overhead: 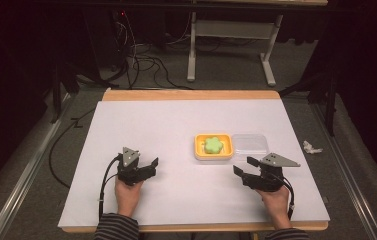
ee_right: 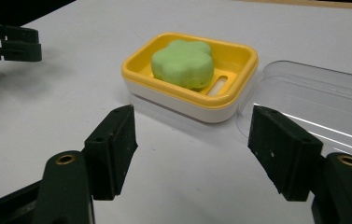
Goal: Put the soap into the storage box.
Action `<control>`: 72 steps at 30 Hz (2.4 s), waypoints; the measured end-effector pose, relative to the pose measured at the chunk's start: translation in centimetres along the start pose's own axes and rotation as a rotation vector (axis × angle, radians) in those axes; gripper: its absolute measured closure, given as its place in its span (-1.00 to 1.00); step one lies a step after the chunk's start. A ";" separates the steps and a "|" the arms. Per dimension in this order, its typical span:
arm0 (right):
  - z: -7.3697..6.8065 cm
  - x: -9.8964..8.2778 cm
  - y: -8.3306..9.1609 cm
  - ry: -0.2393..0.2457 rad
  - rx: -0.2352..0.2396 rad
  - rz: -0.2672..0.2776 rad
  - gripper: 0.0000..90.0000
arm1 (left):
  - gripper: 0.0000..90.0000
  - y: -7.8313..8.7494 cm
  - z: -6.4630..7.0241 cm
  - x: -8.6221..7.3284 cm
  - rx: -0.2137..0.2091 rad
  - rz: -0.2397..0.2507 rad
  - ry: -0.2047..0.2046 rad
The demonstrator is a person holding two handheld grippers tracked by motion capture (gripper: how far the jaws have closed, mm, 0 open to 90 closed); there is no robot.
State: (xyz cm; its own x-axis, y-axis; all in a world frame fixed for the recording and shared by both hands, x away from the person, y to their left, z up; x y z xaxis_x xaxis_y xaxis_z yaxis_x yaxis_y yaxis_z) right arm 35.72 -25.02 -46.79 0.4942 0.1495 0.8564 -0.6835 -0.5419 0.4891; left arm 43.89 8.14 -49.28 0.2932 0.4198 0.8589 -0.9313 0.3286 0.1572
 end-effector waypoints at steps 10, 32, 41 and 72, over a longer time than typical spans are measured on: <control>-0.5 -0.6 -0.3 0.002 -0.001 -0.002 -0.27 | -0.55 0.0 0.0 0.0 0.000 0.000 0.000; -1.7 -2.1 -1.9 0.030 0.015 -0.074 -0.27 | -0.55 0.0 0.0 0.0 0.000 0.001 0.000; -1.9 -2.8 -2.7 0.014 0.005 -0.114 -0.26 | -0.55 0.0 0.1 0.0 -0.001 0.004 0.007; -2.5 -3.6 -4.0 0.077 -0.041 -0.202 -0.28 | -0.55 0.0 0.0 0.0 0.005 0.003 0.001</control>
State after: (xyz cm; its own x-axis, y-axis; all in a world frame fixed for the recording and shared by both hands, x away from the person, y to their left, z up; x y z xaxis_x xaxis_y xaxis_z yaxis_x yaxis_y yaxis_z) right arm 35.31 -21.36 -51.45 0.5820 0.3150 0.7497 -0.5967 -0.4610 0.6569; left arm 43.91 8.11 -49.28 0.2903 0.4215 0.8591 -0.9333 0.3231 0.1569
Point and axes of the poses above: each handheld gripper's, and its own axes: y roughly backward along the jaws, x roughly out of its top, z roughly to its right, the point moved 5 cm from there along -y, roughly forward along the jaws, and after that the axes turned 3 degrees about x, right-handed, at the moved point
